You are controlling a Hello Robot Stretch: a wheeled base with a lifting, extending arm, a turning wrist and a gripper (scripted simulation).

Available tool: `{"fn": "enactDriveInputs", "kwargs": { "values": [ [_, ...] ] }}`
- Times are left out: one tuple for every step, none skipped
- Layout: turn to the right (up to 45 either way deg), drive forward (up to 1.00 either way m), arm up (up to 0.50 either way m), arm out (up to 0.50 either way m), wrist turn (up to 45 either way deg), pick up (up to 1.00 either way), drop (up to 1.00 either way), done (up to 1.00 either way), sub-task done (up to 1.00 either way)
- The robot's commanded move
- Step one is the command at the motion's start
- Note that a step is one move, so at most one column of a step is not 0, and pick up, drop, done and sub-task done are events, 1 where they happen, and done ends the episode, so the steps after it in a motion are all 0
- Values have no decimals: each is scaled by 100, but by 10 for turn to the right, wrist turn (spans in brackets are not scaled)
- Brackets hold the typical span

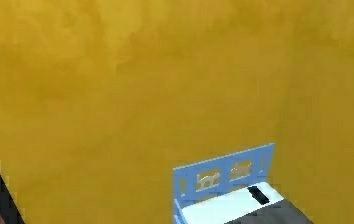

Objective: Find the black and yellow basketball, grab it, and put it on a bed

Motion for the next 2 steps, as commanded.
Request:
{"fn": "enactDriveInputs", "kwargs": {
  "values": [
    [0, 0, 0, 0, 0, 0, 100, 0, 0],
    [0, 0, 10, 0, 0, 0, 0, 0, 0]
  ]
}}
